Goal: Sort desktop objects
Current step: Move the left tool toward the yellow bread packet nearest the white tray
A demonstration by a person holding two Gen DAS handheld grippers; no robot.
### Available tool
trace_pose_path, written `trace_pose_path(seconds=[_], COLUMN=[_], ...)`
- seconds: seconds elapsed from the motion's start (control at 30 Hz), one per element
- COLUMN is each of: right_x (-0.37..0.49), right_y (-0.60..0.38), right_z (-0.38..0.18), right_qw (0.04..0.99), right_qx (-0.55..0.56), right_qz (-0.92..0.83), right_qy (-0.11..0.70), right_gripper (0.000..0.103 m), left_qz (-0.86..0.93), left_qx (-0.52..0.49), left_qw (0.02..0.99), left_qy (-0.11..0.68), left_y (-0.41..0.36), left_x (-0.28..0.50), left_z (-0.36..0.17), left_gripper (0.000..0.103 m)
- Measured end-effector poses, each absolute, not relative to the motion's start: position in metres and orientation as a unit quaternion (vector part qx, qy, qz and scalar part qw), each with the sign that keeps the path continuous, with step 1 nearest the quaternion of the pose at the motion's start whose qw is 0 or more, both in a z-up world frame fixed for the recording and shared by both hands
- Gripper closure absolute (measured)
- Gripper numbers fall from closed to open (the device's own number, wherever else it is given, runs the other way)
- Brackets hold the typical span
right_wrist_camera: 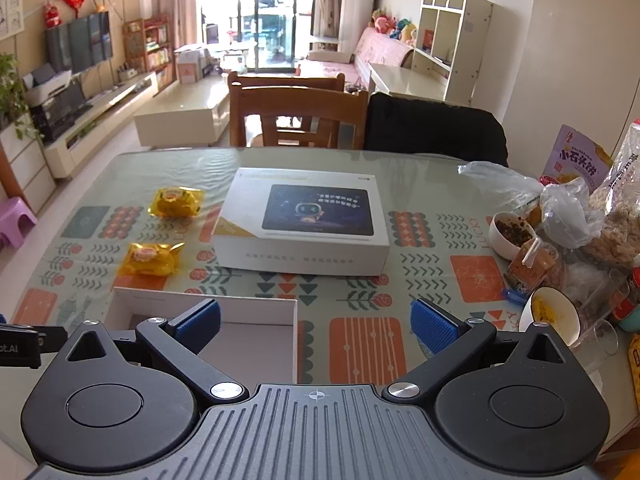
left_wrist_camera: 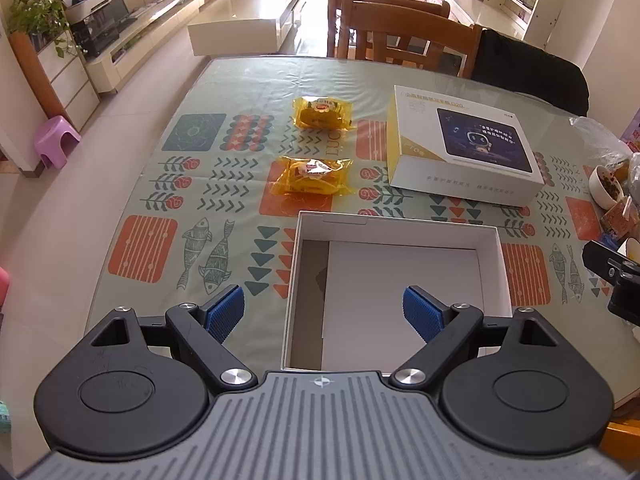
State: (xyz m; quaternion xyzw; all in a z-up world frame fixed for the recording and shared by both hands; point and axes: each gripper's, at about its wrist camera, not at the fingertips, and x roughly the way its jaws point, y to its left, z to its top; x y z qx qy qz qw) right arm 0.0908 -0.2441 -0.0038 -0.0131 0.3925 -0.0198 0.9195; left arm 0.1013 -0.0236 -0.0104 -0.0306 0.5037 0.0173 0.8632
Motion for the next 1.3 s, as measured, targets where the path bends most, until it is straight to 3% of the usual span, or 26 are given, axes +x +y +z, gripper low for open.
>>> trace_pose_path(seconds=[0.57, 1.3], right_x=[0.106, 0.167], right_y=[-0.25, -0.228], right_z=[-0.009, -0.008], right_qw=[0.915, 0.911], right_qx=[-0.026, -0.019], right_qz=[-0.001, -0.042], right_qy=[0.403, 0.41], right_gripper=[0.0, 0.0], left_qz=[0.026, 0.0], left_qx=[-0.04, -0.024], left_qw=[0.856, 0.842], left_qy=[0.515, 0.539], left_y=[-0.035, -0.02], left_x=[0.124, 0.22], left_z=[-0.025, -0.056], left_gripper=[0.0, 0.0])
